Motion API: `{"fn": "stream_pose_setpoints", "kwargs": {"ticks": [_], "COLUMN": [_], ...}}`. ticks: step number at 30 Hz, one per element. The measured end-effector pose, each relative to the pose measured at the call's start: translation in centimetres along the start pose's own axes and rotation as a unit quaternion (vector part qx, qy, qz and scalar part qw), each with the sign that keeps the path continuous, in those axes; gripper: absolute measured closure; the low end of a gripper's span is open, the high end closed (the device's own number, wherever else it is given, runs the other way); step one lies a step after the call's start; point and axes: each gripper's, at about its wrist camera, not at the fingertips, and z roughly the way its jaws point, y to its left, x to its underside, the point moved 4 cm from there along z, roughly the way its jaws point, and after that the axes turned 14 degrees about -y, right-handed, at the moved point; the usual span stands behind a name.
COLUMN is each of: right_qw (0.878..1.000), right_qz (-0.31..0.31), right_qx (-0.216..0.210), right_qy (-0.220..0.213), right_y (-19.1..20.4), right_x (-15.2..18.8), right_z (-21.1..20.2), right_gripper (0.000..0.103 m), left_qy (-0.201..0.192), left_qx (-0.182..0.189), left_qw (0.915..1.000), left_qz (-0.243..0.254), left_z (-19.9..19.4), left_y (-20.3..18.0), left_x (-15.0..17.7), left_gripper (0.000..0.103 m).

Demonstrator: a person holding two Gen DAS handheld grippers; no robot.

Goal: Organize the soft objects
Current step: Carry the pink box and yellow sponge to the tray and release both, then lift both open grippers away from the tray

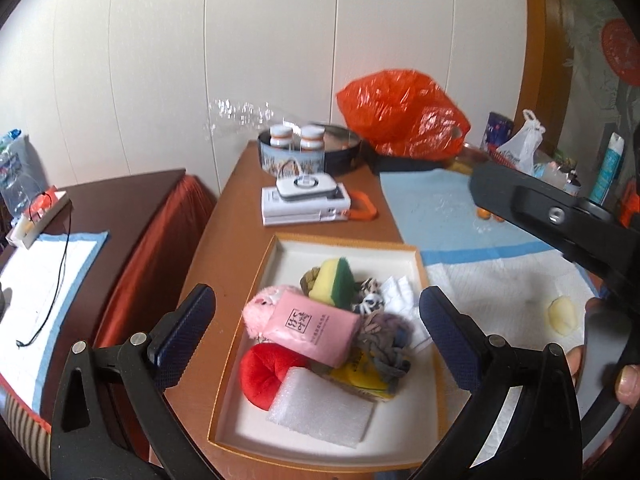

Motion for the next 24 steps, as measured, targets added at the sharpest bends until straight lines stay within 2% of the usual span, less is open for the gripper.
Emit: {"fn": "stream_pose_setpoints", "kwargs": {"ticks": [7, 13, 16, 21, 24], "right_qw": [0.997, 0.986, 0.986, 0.985, 0.985], "right_qz": [-0.028, -0.066, -0.074, -0.04, -0.026], "right_qx": [0.002, 0.024, 0.033, 0.092, 0.114], "right_qy": [-0.07, -0.153, -0.144, -0.14, -0.127], "right_y": [1.3, 0.9, 0.0, -3.3, -5.4], "right_x": [-2.4, -4.9, -5.1, -5.1, -5.3], "right_z": [-4.7, -9.6, -10.6, -12.8, -13.9], "right_gripper": [0.0, 0.0, 0.0, 0.0, 0.0], "left_qy": [-0.028, -0.05, -0.063, -0.094, -0.087], "left_qx": [0.012, 0.023, 0.029, 0.026, 0.034], "left_qw": [0.9995, 0.9984, 0.997, 0.9944, 0.995], "left_qz": [-0.002, -0.012, -0.035, -0.04, -0.034], "left_z": [-2.8, -4.8, -5.7, -7.0, -6.6], "left_y": [-1.5, -2.4, -2.5, -4.1, -6.2], "left_x": [-1.4, -2.5, -3.5, -5.0, -4.9], "left_gripper": [0.0, 0.0, 0.0, 0.0, 0.0]}}
